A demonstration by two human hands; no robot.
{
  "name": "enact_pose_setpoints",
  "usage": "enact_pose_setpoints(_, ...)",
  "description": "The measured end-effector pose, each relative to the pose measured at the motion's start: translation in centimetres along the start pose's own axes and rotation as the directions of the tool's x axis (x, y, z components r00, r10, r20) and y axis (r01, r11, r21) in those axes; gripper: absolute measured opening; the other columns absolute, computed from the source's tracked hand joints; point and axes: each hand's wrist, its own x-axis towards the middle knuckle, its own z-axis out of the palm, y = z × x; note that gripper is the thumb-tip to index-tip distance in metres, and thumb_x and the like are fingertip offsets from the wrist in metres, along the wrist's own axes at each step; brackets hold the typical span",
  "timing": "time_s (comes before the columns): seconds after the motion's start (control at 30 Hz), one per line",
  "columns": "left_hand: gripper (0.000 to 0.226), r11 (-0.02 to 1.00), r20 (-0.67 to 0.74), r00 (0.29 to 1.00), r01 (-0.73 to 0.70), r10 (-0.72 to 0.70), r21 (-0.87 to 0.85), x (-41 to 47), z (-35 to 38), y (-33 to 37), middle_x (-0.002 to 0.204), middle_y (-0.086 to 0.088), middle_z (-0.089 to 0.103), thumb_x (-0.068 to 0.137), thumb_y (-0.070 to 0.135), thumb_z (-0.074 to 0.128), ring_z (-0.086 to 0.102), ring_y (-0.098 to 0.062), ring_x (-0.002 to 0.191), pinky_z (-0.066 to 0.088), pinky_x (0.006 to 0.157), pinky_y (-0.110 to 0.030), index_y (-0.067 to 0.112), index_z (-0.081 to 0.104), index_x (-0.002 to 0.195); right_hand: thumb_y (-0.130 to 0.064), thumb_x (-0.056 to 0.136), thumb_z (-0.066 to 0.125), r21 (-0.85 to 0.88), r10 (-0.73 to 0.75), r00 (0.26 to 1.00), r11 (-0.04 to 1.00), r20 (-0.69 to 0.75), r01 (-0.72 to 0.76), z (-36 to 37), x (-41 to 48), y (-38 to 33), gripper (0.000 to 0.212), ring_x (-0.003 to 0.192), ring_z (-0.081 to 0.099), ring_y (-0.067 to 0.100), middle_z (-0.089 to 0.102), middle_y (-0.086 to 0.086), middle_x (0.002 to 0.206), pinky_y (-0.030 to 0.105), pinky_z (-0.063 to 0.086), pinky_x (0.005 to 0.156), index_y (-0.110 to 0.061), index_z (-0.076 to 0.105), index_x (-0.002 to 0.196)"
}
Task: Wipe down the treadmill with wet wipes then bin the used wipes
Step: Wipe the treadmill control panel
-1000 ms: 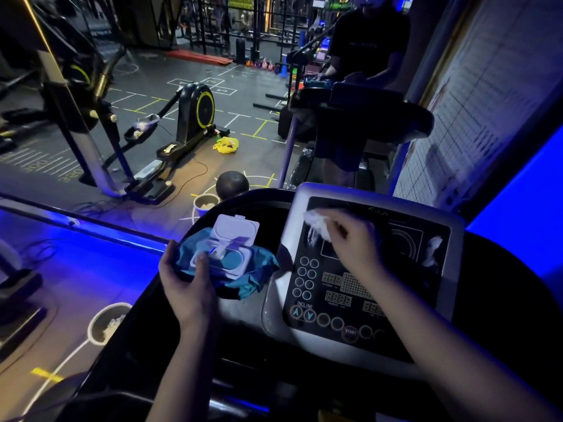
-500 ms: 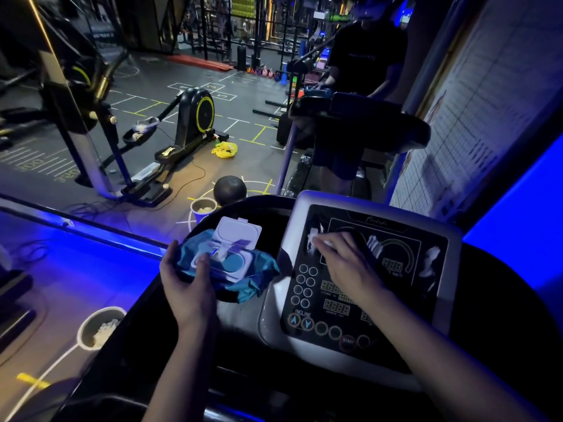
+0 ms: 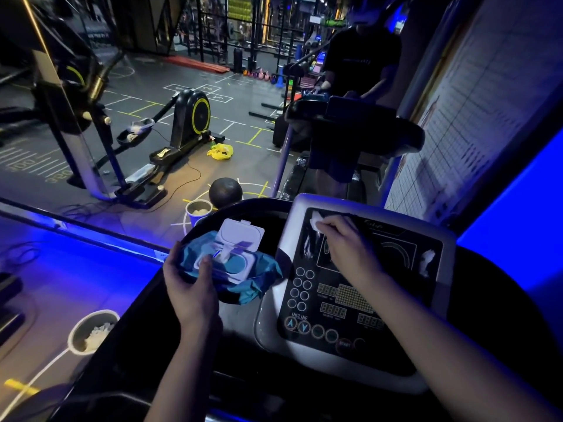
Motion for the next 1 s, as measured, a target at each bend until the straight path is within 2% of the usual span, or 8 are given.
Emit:
enact_pose_setpoints(0.2, 0.055, 1.000, -0.008, 1.000, 0.012, -0.012, -0.001, 0.2, -0.4, -0.2, 0.138, 0.005, 0.057, 0.101, 0.006, 0.068, 0.057, -0.009, 0.126, 0.048, 0.108, -0.025, 0.012, 0.049, 0.152, 0.011, 0.074, 0.075, 0.101, -0.179, 0.961, 0.982, 0.211, 0.161, 0.1, -2.8, -0.7, 0.046, 0.098, 0.063, 0.019, 0.062, 0.006, 0.109, 0.032, 0.056, 0.089, -0.003, 0.070, 0.118)
enact_pose_setpoints(0.3, 0.055, 1.000, -0.008, 1.000, 0.006, -0.006, 0.001, 0.3, -0.5, 0.0, 0.138, 0.003, 0.056, 0.101, 0.005, 0.067, 0.056, -0.008, 0.124, 0.049, 0.097, -0.010, 0.010, 0.048, 0.152, 0.006, 0.079, 0.075, 0.292, 0.034, 0.993, 0.954, 0.113, -0.066, -1.7, -0.5, -1.0, 0.025, 0.085, 0.063, 0.014, 0.067, 0.003, 0.099, 0.025, 0.055, 0.076, -0.008, 0.076, 0.101)
enact_pose_setpoints(0.4, 0.055, 1.000, -0.002, 1.000, -0.001, 0.001, 0.003, 0.3, -0.6, 0.0, 0.139, 0.000, 0.057, 0.100, 0.004, 0.068, 0.057, -0.010, 0.122, 0.048, 0.088, -0.003, 0.008, 0.049, 0.151, 0.006, 0.082, 0.072, 0.340, 0.243, 0.968, 0.917, -0.060, -0.209, -1.9, 1.8, -0.8, 0.027, 0.087, 0.063, 0.016, 0.068, 0.005, 0.105, 0.013, 0.049, 0.074, -0.008, 0.074, 0.104)
enact_pose_setpoints(0.53, 0.054, 1.000, 0.001, 1.000, -0.002, 0.002, 0.009, 0.1, -0.7, -0.1, 0.137, 0.000, 0.058, 0.100, 0.003, 0.068, 0.058, -0.010, 0.120, 0.049, 0.086, -0.004, 0.008, 0.049, 0.150, 0.013, 0.075, 0.070, 0.042, -0.019, 0.999, 0.999, 0.033, 0.017, 0.6, 1.4, -1.5, 0.049, 0.090, 0.058, 0.028, 0.063, 0.006, 0.103, 0.038, 0.056, 0.079, -0.008, 0.070, 0.119)
enact_pose_setpoints(0.67, 0.053, 1.000, 0.012, 1.000, 0.000, 0.000, 0.008, 0.3, -0.9, -0.2, 0.135, 0.003, 0.059, 0.100, 0.004, 0.068, 0.063, -0.003, 0.111, 0.052, 0.093, -0.011, 0.010, 0.050, 0.150, 0.013, 0.072, 0.072, 0.068, -0.172, 0.970, 0.984, 0.173, 0.162, 0.7, -1.3, -1.6, 0.053, 0.097, 0.058, 0.024, 0.062, 0.004, 0.108, 0.039, 0.057, 0.083, -0.007, 0.069, 0.120)
enact_pose_setpoints(0.77, 0.053, 1.000, 0.027, 1.000, -0.006, 0.006, -0.007, 0.5, -1.1, -0.5, 0.133, 0.006, 0.059, 0.100, 0.004, 0.068, 0.061, 0.014, 0.102, 0.050, 0.086, -0.005, 0.010, 0.050, 0.150, 0.008, 0.074, 0.076, 0.109, -0.263, 0.919, 0.964, 0.293, 0.241, -0.1, -3.1, -1.2, 0.046, 0.100, 0.056, 0.017, 0.062, -0.001, 0.108, 0.033, 0.055, 0.085, -0.011, 0.071, 0.115)
enact_pose_setpoints(0.9, 0.051, 1.000, 0.026, 1.000, -0.012, 0.012, -0.001, 0.7, -1.2, -0.8, 0.126, 0.012, 0.060, 0.100, 0.003, 0.068, 0.060, 0.023, 0.096, 0.049, 0.086, -0.005, 0.009, 0.052, 0.148, 0.011, 0.074, 0.075, 0.183, -0.117, 0.991, 0.978, 0.070, 0.102, -1.3, -1.9, -0.6, 0.023, 0.091, 0.055, 0.018, 0.063, 0.002, 0.096, 0.035, 0.052, 0.078, -0.007, 0.073, 0.089)
enact_pose_setpoints(1.0, 0.052, 1.000, 0.021, 1.000, -0.018, 0.018, 0.002, 0.8, -1.2, -1.0, 0.131, 0.008, 0.060, 0.100, 0.004, 0.069, 0.060, 0.021, 0.100, 0.050, 0.094, -0.010, 0.010, 0.052, 0.148, 0.015, 0.073, 0.070, 0.182, 0.029, 0.995, 0.983, -0.100, -0.010, -1.0, 0.4, -1.0, 0.028, 0.089, 0.059, 0.026, 0.065, 0.006, 0.096, 0.034, 0.051, 0.082, -0.004, 0.076, 0.094)
